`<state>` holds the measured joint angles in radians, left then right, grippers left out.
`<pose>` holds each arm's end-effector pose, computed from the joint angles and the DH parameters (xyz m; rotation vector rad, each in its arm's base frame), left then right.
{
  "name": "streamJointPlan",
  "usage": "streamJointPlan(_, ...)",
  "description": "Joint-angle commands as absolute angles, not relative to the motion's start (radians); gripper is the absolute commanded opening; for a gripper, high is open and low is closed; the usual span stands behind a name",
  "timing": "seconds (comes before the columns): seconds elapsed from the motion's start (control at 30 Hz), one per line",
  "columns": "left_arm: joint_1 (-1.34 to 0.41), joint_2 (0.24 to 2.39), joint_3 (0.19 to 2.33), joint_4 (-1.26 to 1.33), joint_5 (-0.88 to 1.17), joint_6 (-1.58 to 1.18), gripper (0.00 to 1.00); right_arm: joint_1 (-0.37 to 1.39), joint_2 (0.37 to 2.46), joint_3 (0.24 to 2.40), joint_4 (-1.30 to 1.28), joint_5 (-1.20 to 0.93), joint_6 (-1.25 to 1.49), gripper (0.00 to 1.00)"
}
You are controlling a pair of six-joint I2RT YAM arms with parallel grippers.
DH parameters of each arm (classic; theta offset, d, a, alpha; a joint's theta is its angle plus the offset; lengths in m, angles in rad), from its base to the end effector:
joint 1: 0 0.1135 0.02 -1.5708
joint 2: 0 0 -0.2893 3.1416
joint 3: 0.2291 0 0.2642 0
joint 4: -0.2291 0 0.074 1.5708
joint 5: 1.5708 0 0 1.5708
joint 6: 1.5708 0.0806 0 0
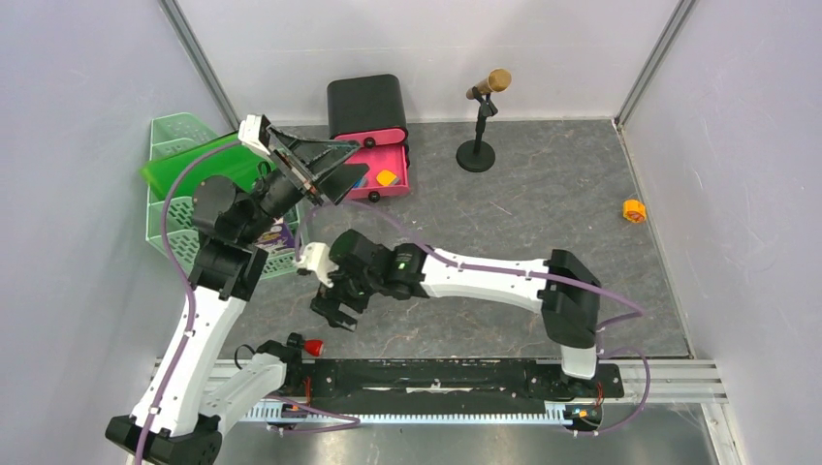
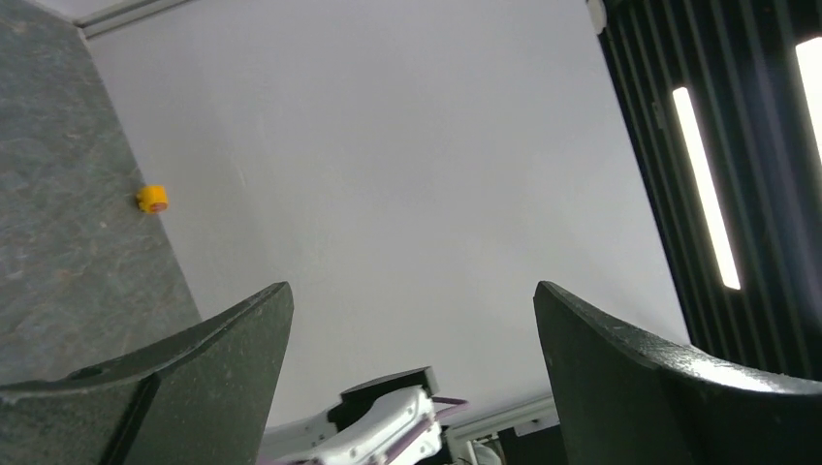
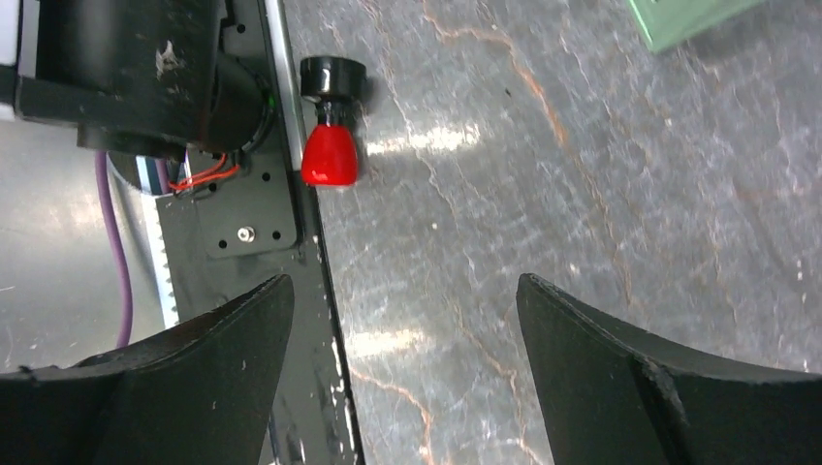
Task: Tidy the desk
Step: Pick up the stationery from the corner of the board.
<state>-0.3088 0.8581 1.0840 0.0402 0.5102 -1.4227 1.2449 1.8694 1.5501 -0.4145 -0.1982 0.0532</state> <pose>0.1856 -0.1005 0.4864 -0.3579 1.5428 -1.7475 0.1392 0.4616 0.2637 -1.4666 1.9697 0.8539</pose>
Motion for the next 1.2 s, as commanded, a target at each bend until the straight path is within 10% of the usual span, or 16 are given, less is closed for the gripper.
streamJointPlan(0.0,-0.307,0.897,1.191,0.182,0.571,-1.538,1.0,1.31,1.971,1.671,-0.476,-0.152,-0.061,0.91)
streamJointPlan(1.17,-0.305,0.923,1.152,0.143,0.534,-1.549,1.0,1.302,2.022,1.535,-0.091,-0.313,-0.002,0.89)
